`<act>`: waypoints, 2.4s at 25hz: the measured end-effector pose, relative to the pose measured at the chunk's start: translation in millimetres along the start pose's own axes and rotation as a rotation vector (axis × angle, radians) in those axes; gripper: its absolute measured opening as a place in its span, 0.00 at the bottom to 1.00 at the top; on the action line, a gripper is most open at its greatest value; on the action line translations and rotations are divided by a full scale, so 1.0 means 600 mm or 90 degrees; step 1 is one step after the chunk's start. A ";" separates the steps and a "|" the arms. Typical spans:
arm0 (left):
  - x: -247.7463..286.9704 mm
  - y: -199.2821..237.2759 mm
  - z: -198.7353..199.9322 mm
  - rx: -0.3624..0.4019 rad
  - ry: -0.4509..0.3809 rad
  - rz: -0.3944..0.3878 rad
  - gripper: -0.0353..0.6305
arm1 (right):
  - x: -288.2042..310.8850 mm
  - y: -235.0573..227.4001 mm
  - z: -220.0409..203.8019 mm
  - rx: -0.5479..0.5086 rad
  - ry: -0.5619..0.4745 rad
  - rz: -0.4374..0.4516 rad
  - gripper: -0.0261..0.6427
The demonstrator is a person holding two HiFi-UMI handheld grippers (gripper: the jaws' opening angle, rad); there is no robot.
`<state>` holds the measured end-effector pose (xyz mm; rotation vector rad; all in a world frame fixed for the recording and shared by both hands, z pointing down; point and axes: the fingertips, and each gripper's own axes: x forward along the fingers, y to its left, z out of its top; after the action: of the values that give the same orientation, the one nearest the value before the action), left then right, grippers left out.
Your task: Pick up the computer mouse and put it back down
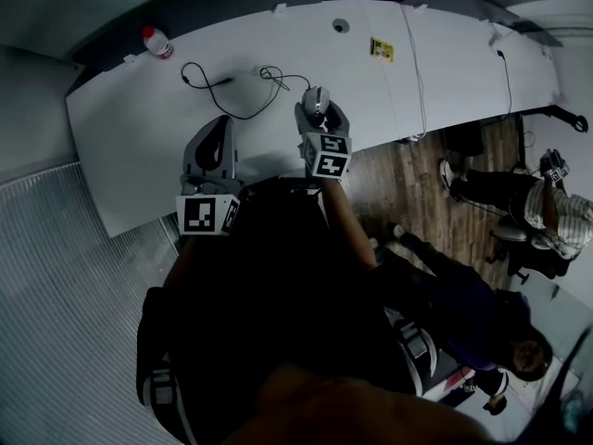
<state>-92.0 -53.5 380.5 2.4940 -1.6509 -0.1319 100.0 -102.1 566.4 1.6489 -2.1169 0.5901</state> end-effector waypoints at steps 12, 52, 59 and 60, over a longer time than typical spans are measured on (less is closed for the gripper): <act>0.000 -0.007 0.005 -0.001 0.003 -0.003 0.06 | -0.056 0.014 0.062 -0.008 -0.060 0.019 0.48; -0.016 -0.001 0.010 0.008 -0.007 -0.006 0.06 | -0.228 0.076 0.210 -0.020 -0.254 0.053 0.48; -0.009 0.002 0.001 0.010 0.001 -0.009 0.06 | -0.221 0.070 0.208 -0.016 -0.251 0.052 0.48; -0.009 0.002 0.001 0.011 0.002 -0.008 0.06 | -0.219 0.068 0.206 -0.019 -0.247 0.051 0.48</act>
<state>-95.2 -48.8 380.0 2.5163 -1.6420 -0.1154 84.6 -54.9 388.2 1.7847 -2.4564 0.2733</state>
